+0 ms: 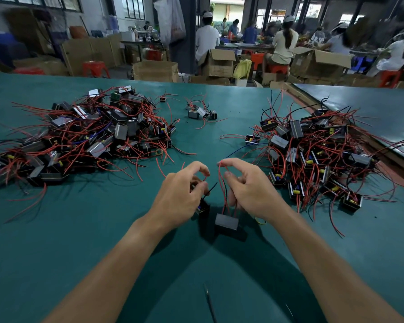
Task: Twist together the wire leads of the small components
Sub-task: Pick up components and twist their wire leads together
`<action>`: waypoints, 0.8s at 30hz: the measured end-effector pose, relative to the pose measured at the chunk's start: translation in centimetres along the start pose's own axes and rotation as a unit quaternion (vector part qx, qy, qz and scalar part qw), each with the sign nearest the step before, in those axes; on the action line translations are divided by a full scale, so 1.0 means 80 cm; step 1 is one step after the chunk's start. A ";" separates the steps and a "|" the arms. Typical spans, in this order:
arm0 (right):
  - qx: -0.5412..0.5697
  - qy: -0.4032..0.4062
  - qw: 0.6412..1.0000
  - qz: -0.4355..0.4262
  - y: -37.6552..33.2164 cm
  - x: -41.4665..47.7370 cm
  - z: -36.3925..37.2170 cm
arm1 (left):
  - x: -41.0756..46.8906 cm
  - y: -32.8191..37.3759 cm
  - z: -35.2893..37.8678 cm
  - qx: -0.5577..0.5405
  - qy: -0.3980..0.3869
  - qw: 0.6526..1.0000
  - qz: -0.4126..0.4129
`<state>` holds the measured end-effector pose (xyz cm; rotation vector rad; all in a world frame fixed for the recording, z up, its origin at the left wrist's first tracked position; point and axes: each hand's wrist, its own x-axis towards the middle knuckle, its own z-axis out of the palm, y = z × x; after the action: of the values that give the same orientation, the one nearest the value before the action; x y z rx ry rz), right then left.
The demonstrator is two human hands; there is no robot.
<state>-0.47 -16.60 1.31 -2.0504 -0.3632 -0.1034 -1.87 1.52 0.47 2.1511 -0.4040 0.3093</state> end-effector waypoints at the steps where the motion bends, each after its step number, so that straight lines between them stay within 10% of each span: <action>1: 0.009 0.009 1.000 -0.004 -0.001 0.000 -0.001 | 0.000 0.000 0.000 0.002 0.001 1.000 0.002; 24: 0.058 0.005 0.998 -0.018 -0.005 -0.003 -0.002 | -0.001 0.005 0.002 0.012 0.021 0.999 0.028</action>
<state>-0.81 -16.62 1.67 -1.9287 -0.3923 -0.1123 -2.12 1.17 0.65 2.1558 -0.4397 0.3932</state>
